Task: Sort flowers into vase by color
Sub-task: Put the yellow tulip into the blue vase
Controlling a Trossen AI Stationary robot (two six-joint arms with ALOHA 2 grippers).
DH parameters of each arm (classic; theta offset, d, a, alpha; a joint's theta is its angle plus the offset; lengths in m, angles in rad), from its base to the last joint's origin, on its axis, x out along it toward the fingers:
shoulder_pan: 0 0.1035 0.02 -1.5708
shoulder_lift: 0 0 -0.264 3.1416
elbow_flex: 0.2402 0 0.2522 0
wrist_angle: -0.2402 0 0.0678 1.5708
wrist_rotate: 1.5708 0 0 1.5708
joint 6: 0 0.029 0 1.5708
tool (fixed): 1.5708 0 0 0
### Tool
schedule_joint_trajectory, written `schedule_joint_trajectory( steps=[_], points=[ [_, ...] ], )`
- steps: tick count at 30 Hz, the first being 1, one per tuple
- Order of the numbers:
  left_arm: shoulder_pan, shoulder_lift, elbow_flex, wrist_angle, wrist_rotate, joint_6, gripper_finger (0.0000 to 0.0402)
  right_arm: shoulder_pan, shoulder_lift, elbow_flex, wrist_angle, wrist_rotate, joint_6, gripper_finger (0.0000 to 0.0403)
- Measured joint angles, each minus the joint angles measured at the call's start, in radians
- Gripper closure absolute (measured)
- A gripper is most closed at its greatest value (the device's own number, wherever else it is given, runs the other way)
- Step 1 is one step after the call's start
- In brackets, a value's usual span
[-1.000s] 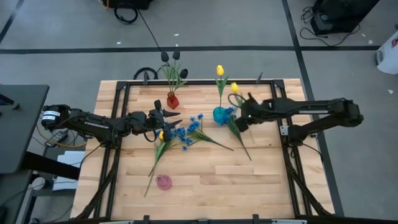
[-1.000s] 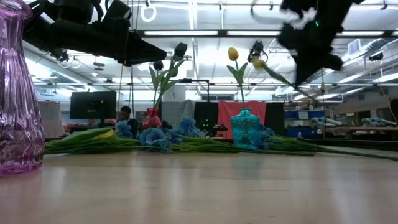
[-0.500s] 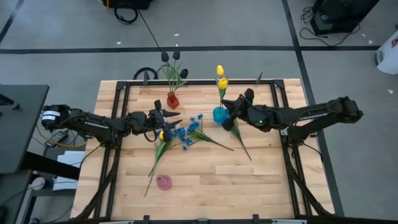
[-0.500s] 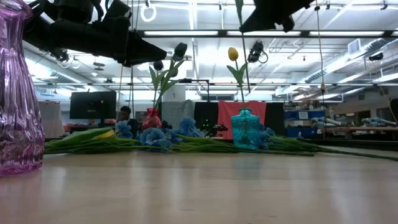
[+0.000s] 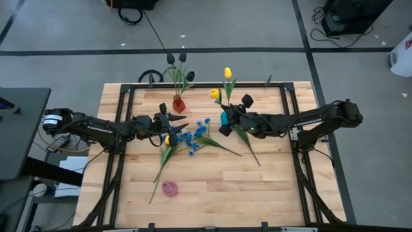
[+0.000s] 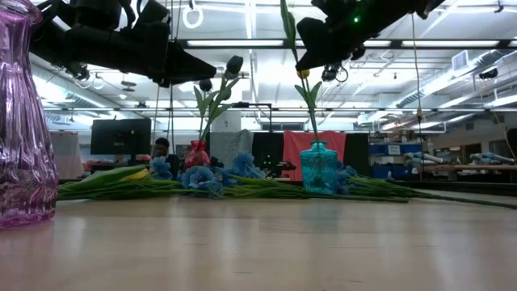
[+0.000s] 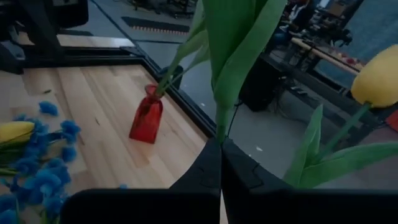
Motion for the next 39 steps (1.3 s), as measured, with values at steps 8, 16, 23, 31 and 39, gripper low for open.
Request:
schedule_joint_trajectory(
  steps=[8,16,23,31,39],
  points=[
    [0.0,0.0,0.0,-0.008,0.0,0.0,0.0249,-0.008,-0.003,-0.072,0.001,0.008,0.138,0.0396],
    [0.0,0.0,0.0,-0.01,0.0,0.001,0.0249,-0.008,-0.001,-0.173,0.009,0.008,0.244,0.0387],
    [0.0,0.0,0.0,-0.009,0.0,0.006,0.0249,-0.041,-0.001,-0.222,0.007,-0.066,0.302,0.0343],
    [0.0,0.0,0.0,-0.009,-0.002,0.006,0.0249,-0.065,-0.009,-0.224,-0.001,-0.139,0.291,0.0285],
    [0.0,0.0,0.0,-0.019,-0.02,0.006,0.0249,-0.065,-0.063,-0.224,-0.055,-0.142,0.283,0.0232]
  ],
)
